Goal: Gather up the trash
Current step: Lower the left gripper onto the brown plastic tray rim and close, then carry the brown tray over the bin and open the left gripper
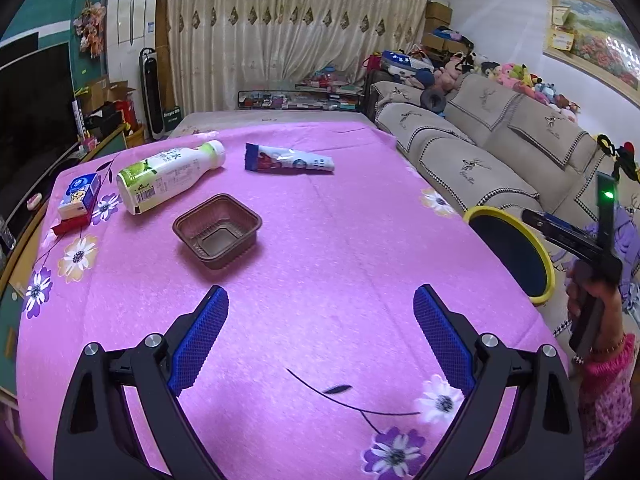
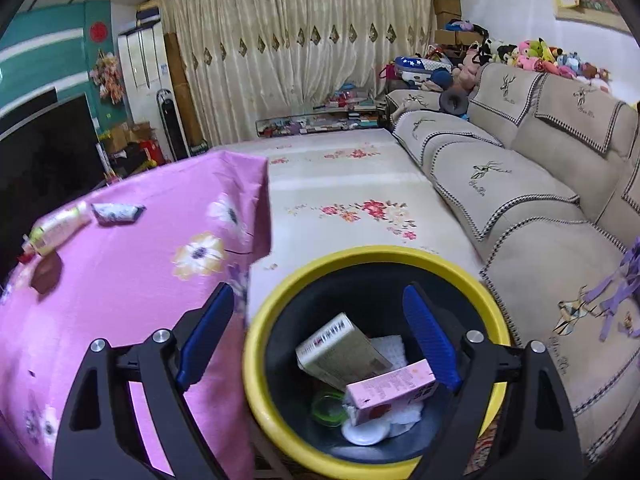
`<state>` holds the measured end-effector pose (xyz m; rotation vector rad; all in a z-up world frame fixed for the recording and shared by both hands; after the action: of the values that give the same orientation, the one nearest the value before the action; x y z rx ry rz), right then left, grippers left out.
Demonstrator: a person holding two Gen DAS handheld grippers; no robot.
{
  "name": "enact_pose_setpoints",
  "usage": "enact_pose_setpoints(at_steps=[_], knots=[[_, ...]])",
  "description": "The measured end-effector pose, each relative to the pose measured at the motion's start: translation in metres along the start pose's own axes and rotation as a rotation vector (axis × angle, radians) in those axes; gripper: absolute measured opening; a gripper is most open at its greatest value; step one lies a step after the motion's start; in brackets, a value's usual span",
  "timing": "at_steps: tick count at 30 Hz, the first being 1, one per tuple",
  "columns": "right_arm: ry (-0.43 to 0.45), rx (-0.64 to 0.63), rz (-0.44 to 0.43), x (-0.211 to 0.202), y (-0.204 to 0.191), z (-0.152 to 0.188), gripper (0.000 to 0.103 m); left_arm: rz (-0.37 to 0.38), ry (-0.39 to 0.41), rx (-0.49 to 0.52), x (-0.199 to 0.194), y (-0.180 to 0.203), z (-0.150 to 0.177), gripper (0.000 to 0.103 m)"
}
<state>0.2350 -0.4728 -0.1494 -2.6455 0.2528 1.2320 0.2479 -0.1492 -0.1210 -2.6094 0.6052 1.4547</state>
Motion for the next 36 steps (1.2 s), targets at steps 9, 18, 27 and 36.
enact_pose_setpoints(at_steps=[9, 18, 27, 36], knots=[[0.03, 0.034, -0.042, -0.021, -0.009, 0.005, 0.084, -0.061, -0.05, 0.061, 0.035, -0.022, -0.031, 0.09], [0.01, 0.062, -0.068, -0.019, -0.009, 0.01, 0.084, -0.086, -0.131, 0.078, 0.079, -0.042, -0.065, 0.071], [0.004, 0.095, -0.079, -0.017, -0.001, 0.013, 0.084, -0.128, -0.207, 0.084, 0.113, -0.051, -0.07, 0.044], [0.021, 0.108, -0.095, -0.024, 0.002, 0.017, 0.084, -0.142, -0.181, 0.069, 0.11, -0.05, -0.066, 0.006]])
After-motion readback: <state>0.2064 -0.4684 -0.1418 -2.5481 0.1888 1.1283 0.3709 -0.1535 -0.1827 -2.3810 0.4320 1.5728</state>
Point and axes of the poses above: each gripper's, at about its wrist camera, not at the fingertips, and x roughly the way its jaws point, y to its right, z to its underside, the point moved 4 cm from there along x, roughly the way its jaws point, and after that the axes turned 14 degrees about -y, right-handed, at the moved point
